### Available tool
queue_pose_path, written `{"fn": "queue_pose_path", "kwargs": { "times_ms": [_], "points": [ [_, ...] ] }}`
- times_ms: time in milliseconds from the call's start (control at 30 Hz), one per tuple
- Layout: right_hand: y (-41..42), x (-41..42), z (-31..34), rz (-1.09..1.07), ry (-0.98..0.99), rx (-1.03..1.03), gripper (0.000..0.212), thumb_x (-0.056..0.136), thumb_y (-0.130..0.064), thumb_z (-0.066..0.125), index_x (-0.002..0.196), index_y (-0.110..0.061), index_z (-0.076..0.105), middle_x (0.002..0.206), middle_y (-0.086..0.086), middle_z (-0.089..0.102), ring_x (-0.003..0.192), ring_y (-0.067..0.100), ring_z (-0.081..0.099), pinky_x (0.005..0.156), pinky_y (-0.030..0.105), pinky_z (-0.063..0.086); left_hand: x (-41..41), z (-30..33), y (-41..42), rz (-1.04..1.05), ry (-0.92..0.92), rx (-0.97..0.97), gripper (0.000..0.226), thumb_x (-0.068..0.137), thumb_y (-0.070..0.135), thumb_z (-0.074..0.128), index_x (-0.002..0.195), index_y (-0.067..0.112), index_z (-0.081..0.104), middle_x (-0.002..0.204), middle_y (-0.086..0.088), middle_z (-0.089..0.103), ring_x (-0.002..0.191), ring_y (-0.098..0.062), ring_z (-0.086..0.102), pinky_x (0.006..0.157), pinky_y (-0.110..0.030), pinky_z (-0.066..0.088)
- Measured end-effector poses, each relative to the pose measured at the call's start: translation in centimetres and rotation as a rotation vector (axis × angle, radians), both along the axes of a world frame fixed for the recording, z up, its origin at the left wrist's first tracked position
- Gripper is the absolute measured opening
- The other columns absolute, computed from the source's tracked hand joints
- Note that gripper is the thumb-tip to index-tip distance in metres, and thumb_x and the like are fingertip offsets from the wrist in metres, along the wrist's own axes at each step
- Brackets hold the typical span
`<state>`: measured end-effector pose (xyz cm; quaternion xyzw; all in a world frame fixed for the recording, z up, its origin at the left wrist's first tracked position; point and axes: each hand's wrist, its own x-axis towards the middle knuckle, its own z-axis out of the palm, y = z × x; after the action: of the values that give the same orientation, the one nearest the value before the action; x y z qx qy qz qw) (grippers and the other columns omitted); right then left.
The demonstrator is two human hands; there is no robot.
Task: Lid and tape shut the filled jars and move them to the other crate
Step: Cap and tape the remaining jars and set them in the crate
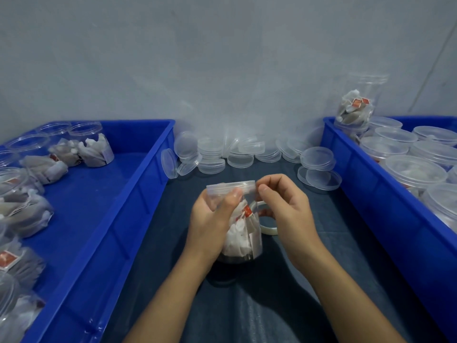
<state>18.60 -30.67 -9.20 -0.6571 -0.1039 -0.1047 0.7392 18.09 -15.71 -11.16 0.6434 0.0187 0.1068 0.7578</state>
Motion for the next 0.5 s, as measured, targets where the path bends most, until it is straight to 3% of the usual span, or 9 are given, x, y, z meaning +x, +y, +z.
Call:
{"fn": "queue_pose_path", "kwargs": {
  "times_ms": [100, 233, 433, 500],
  "points": [
    [0.19, 0.00, -0.29, 0.030, 0.030, -0.030, 0.023, 0.096, -0.032, 0.068, 0.115, -0.020, 0.069, 0.108, 0.004, 0.073, 0.099, 0.019, 0.072, 0.083, 0.039, 0.060, -0.11, 0.23, -0.22, -0.043, 0.019, -0.052, 0.060, 0.079, 0.045, 0.079, 0.120, 0.003, 0.068, 0.105, -0.014, 0.080, 0.096, -0.027, 0.079, 0.074, -0.032, 0.062],
    [0.29, 0.19, -0.75, 0.003, 0.002, -0.092, 0.021, 0.096, -0.022, 0.076, 0.117, -0.024, 0.072, 0.106, -0.009, 0.076, 0.092, 0.010, 0.075, 0.070, 0.024, 0.058, -0.39, 0.42, -0.36, -0.115, 0.023, -0.120, 0.056, 0.087, 0.035, 0.073, 0.129, -0.001, 0.062, 0.112, -0.019, 0.078, 0.105, -0.034, 0.077, 0.079, -0.036, 0.063],
    [-0.37, 0.56, -0.76, -0.026, 0.017, -0.081, 0.017, 0.102, -0.015, 0.065, 0.110, -0.023, 0.077, 0.101, 0.002, 0.079, 0.095, 0.021, 0.076, 0.083, 0.058, 0.063, -0.55, 0.53, 0.00, -0.148, 0.050, -0.161, 0.063, 0.090, 0.038, 0.069, 0.134, -0.006, 0.058, 0.120, -0.031, 0.072, 0.113, -0.049, 0.070, 0.095, -0.058, 0.058],
    [-0.46, 0.54, -0.74, -0.019, 0.016, -0.077, 0.016, 0.104, -0.018, 0.063, 0.110, -0.023, 0.077, 0.101, 0.003, 0.079, 0.095, 0.026, 0.076, 0.082, 0.061, 0.062, -0.51, 0.48, -0.03, -0.148, 0.050, -0.157, 0.065, 0.090, 0.040, 0.068, 0.134, -0.006, 0.057, 0.122, -0.032, 0.071, 0.114, -0.051, 0.069, 0.097, -0.061, 0.056]
  ]
}}
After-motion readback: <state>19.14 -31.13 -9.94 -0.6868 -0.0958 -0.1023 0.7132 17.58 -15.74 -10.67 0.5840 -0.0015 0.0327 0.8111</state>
